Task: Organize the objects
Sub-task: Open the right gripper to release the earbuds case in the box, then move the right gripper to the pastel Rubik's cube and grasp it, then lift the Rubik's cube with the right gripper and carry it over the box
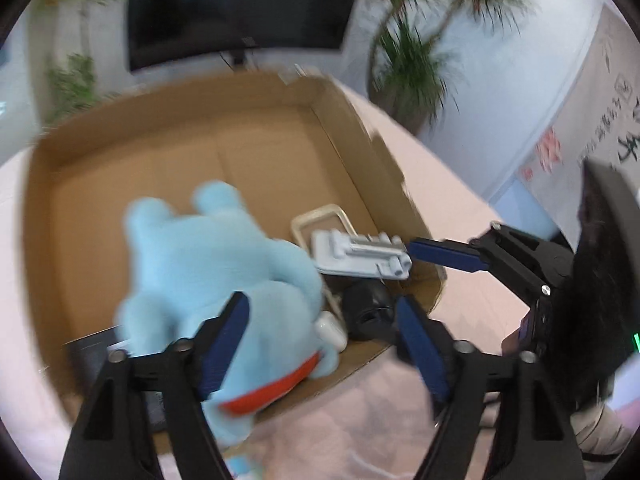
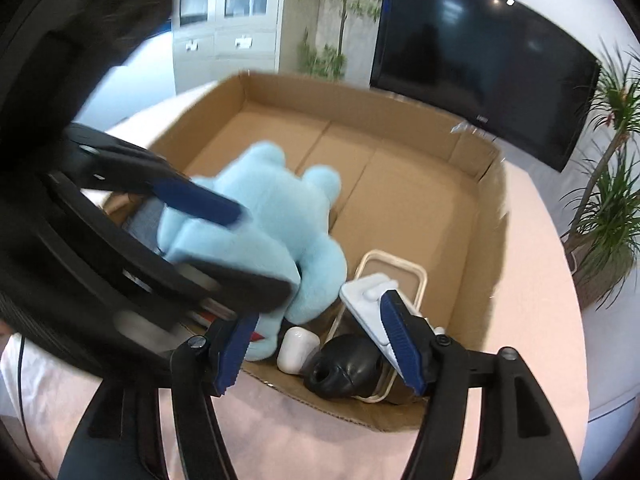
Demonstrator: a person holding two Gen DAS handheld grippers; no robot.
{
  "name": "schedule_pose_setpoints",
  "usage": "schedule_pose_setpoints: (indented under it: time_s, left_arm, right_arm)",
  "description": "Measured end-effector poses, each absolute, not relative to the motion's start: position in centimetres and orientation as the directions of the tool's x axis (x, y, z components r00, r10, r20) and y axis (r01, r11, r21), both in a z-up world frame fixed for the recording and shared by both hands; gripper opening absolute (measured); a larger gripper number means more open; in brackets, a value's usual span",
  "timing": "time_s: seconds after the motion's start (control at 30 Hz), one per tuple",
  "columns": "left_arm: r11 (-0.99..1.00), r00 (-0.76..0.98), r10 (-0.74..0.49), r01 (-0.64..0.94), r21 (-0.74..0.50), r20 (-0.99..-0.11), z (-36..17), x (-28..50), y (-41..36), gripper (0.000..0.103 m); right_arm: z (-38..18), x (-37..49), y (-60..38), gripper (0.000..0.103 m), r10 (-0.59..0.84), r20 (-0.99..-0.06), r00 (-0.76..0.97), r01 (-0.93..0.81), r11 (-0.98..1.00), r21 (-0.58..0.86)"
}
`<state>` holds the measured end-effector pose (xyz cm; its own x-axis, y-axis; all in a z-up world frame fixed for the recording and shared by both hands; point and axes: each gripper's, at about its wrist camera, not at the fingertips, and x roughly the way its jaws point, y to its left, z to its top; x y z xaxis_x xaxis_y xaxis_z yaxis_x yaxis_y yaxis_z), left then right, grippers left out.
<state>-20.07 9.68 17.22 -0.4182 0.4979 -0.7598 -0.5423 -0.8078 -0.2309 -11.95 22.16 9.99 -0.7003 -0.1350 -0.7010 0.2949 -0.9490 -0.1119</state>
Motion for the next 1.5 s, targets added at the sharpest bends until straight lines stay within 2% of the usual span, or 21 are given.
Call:
schedule_pose_setpoints:
  time_s: [0.13, 0.3, 0.43, 0.57, 0.6, 0.63, 0.67, 0.77, 0.87, 1.0, 1.13, 1.23, 1.3, 1.33, 1.43, 1.5]
  left_arm:
    - [-0.861, -0.495, 0.454, -0.457, -0.222, -0.741, 17.7, -17.0, 3.6, 0.086]
    - [-0.938, -0.522, 0.276, -0.330, -0.107, -0.807, 10.9, -11.5, -1.5, 0.086]
    - [-0.935, -0.490, 0.298, -0.322, -0.148, -0.819, 6.3, -9.6, -0.8, 0.086]
    - [-0.967, -0.529, 0.168, -0.253, -0.034, -0.832, 3.1, -11.1, 1.8, 0.085]
    - [-0.969, -0.539, 0.150, -0.245, -0.016, -0.829, 2.7, -11.3, 2.1, 0.081]
    - [-0.968, -0.535, 0.156, -0.249, -0.021, -0.830, 2.4, -11.4, 2.3, 0.058]
    - [-0.962, -0.513, 0.186, -0.267, -0.050, -0.838, 2.1, -11.1, 2.5, 0.057]
    - [-0.907, -0.484, 0.305, -0.411, -0.095, -0.820, 2.0, -8.5, 4.0, 0.056]
    - [-0.816, -0.456, 0.407, -0.572, -0.089, -0.792, 1.4, -2.9, 5.5, 0.056]
    - [-0.722, -0.407, 0.465, -0.688, -0.071, -0.787, 1.3, 2.6, 6.3, 0.056]
    - [-0.699, -0.399, 0.467, -0.713, -0.054, -0.789, 0.9, 4.6, 7.1, 0.056]
    - [-0.708, -0.387, 0.452, -0.704, -0.060, -0.804, 0.4, 4.5, 7.1, 0.056]
    - [-0.727, -0.387, 0.432, -0.684, -0.061, -0.815, -0.3, 4.4, 6.9, 0.058]
    - [-0.731, -0.384, 0.436, -0.679, -0.071, -0.814, -0.4, 4.0, 6.5, 0.058]
    - [-0.741, -0.397, 0.441, -0.667, -0.077, -0.805, -0.5, 3.9, 6.4, 0.059]
    - [-0.744, -0.442, 0.420, -0.668, -0.022, -0.793, -0.3, 4.5, 6.6, 0.059]
  right_arm:
    - [11.8, -9.7, 21.7, 0.069, -0.200, -0.673, -0.712, 0.300, -0.954, -0.033]
    - [10.6, -6.9, 19.8, 0.069, -0.268, -0.681, -0.681, 0.320, -0.946, 0.053]
    - [7.7, -4.7, 18.4, 0.069, -0.324, -0.704, -0.632, 0.358, -0.928, 0.106]
    - [6.5, -3.6, 17.7, 0.069, -0.374, -0.715, -0.590, 0.355, -0.916, 0.186]
    - [6.3, -3.5, 17.7, 0.069, -0.381, -0.718, -0.583, 0.349, -0.915, 0.202]
    - [6.2, -3.2, 17.8, 0.069, -0.391, -0.721, -0.573, 0.343, -0.913, 0.222]
    - [6.0, -3.0, 18.1, 0.069, -0.398, -0.723, -0.565, 0.333, -0.911, 0.242]
    - [5.5, -2.2, 19.1, 0.069, -0.443, -0.727, -0.525, 0.324, -0.894, 0.311]
    - [4.4, -0.7, 19.6, 0.069, -0.514, -0.727, -0.456, 0.383, -0.850, 0.361]
    - [2.4, 2.0, 19.9, 0.070, -0.581, -0.723, -0.374, 0.408, -0.803, 0.434]
    - [1.4, 4.5, 16.7, 0.070, -0.601, -0.743, -0.293, 0.492, -0.762, 0.422]
    - [1.0, 5.8, 13.6, 0.072, -0.542, -0.784, -0.303, 0.556, -0.768, 0.316]
    - [-0.2, 5.8, 12.0, 0.059, -0.441, -0.839, -0.318, 0.557, -0.803, 0.210]
    - [-0.6, 5.8, 11.8, 0.059, -0.420, -0.849, -0.320, 0.555, -0.810, 0.191]
    - [-0.6, 6.0, 12.3, 0.056, -0.433, -0.836, -0.337, 0.535, -0.819, 0.208]
    - [-0.6, 5.8, 13.1, 0.057, -0.459, -0.825, -0.330, 0.506, -0.823, 0.256]
